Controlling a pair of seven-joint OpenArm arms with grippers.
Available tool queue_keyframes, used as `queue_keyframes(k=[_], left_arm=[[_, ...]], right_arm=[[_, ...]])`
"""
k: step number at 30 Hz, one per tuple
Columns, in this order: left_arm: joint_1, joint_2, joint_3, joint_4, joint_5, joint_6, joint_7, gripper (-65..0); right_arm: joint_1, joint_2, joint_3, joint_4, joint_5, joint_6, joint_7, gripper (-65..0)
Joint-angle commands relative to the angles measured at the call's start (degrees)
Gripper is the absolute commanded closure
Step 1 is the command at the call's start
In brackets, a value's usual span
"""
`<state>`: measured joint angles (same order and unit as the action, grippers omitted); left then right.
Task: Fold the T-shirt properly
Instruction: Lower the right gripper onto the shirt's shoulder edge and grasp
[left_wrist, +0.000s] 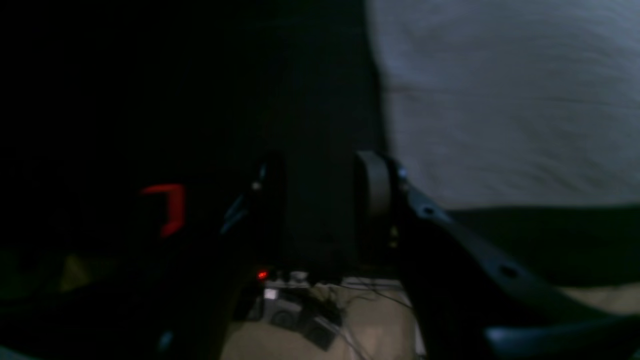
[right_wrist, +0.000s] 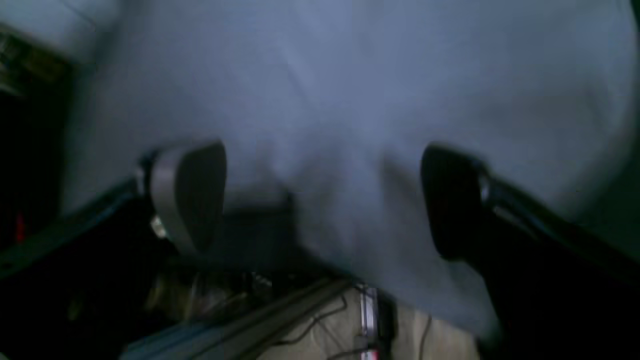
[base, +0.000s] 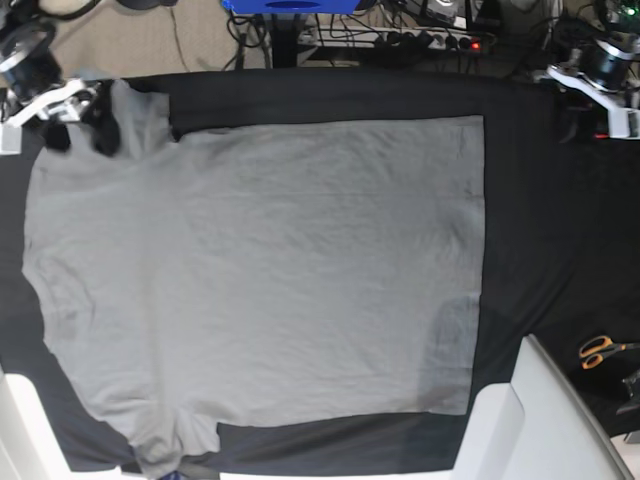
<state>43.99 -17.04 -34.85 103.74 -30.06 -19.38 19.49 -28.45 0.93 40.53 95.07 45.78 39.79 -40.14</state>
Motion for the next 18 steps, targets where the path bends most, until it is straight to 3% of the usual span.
queue_keyframes(k=[1, 3, 5, 8, 11, 18], left_arm=[[0.28, -0.59, -0.71, 0.12, -0.4, -0.1, -1.33, -23.4], [0.19, -0.68, -0.89, -1.02, -0.4, -0.1, -1.33, -23.4], [0.28, -0.76, -0.89, -1.9, -0.4, -0.18, -1.33, -23.4], [0.45, -0.59, -0.89, -2.34, -0.4, -0.18, -1.33, -23.4], [0.54, -0.5, -0.8, -2.34, -0.4, -0.18, -1.33, -23.4], [0.28, -0.5, -0.8, -2.25, -0.49, -0.18, -1.33, -23.4]], right_arm=[[1.77, 0.79, 2.68, -2.01, 1.56, 0.21, -0.17, -58.5], [5.28, 0.87, 7.86, -7.02, 1.21, 0.21, -3.16, -58.4], [6.86, 2.98, 11.2, -10.98, 1.21, 0.21, -5.0, -58.4], [7.66, 5.71, 11.38, -15.29, 1.39, 0.21, -5.62, -58.4], [7.74, 6.41, 11.38, -18.28, 1.39, 0.21, -5.53, -57.8], [7.48, 6.5, 7.69, -22.32, 1.3, 0.21, -5.53, -46.7]])
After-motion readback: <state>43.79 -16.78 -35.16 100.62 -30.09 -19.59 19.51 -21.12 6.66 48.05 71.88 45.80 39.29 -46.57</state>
